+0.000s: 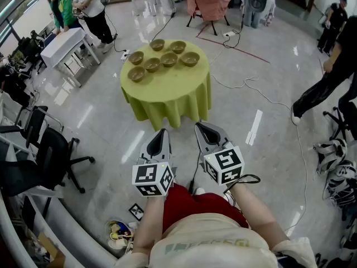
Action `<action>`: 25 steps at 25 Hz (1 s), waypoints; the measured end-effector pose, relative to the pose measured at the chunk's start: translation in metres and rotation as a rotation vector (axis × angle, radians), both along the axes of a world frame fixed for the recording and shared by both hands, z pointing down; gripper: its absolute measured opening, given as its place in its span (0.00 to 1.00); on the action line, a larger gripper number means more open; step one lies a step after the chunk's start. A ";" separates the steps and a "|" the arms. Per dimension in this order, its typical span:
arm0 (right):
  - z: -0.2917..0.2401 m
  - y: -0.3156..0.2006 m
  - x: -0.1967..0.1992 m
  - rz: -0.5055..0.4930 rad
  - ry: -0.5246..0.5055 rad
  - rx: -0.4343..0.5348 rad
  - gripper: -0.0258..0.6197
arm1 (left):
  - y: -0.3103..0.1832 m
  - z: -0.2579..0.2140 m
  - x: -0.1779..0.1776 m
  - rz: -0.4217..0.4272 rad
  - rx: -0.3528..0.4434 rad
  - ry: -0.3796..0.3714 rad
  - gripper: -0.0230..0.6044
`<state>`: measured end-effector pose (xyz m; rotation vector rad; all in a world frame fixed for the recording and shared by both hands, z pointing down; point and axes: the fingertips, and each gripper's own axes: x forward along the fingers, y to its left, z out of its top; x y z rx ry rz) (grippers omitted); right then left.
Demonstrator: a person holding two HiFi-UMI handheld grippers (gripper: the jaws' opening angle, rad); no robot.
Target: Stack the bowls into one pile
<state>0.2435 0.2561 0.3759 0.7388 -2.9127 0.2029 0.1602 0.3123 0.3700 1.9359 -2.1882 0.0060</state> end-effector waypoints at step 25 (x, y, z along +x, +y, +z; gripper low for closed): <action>0.012 -0.038 0.017 0.061 -0.012 -0.088 0.10 | -0.030 -0.003 -0.004 -0.029 -0.002 -0.012 0.07</action>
